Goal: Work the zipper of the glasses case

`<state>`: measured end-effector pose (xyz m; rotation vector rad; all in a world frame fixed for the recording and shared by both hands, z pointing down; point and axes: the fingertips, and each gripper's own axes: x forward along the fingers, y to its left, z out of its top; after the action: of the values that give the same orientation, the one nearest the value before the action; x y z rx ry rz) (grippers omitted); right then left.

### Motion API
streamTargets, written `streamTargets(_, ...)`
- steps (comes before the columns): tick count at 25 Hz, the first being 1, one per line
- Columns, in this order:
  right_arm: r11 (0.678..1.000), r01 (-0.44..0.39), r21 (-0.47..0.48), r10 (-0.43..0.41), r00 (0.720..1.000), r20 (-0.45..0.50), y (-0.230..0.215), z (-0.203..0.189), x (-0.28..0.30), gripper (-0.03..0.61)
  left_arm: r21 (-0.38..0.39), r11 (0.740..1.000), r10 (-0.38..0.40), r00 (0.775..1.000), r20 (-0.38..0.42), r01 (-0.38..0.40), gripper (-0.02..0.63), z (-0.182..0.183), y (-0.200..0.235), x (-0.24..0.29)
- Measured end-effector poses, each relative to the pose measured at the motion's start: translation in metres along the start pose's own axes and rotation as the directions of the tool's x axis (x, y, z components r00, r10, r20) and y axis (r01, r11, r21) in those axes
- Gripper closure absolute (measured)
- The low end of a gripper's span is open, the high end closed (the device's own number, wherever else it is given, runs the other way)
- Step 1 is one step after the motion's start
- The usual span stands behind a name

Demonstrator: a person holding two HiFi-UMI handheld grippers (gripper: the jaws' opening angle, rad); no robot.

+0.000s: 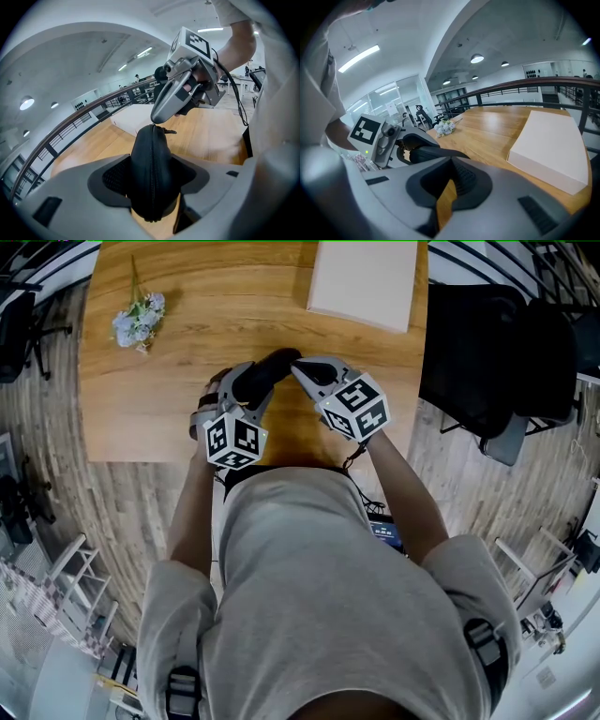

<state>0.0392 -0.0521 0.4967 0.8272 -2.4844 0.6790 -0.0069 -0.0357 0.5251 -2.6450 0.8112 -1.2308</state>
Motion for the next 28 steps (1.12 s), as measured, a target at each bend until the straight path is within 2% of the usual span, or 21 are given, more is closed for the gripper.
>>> streamTargets(5,1.000,0.004,0.008,-0.004,1.000,0.007,-0.001,-0.001,0.000,0.554,0.005,1.000,-0.008,1.000,0.011,0.008,0.341,0.001,0.000,0.000)
streamTargets(10,1.000,0.010,0.027,-0.010,1.000,0.003,-0.008,-0.003,0.000,0.554,-0.027,0.999,-0.015,0.997,0.082,0.018,0.341,0.009,0.000,-0.008)
streamTargets(16,0.999,0.006,0.033,-0.005,1.000,-0.011,-0.005,-0.006,0.005,0.554,-0.025,1.000,-0.015,0.998,0.065,0.016,0.342,0.005,-0.001,-0.008)
streamTargets(20,0.999,0.031,-0.014,-0.031,0.999,-0.018,0.002,-0.002,0.006,0.554,-0.051,0.999,-0.003,0.998,0.057,0.005,0.342,0.005,0.001,-0.008)
streamTargets(28,0.999,0.036,-0.038,-0.036,0.999,-0.002,0.010,0.004,0.006,0.554,-0.054,0.999,0.010,0.998,0.056,-0.007,0.342,0.007,0.003,-0.008)
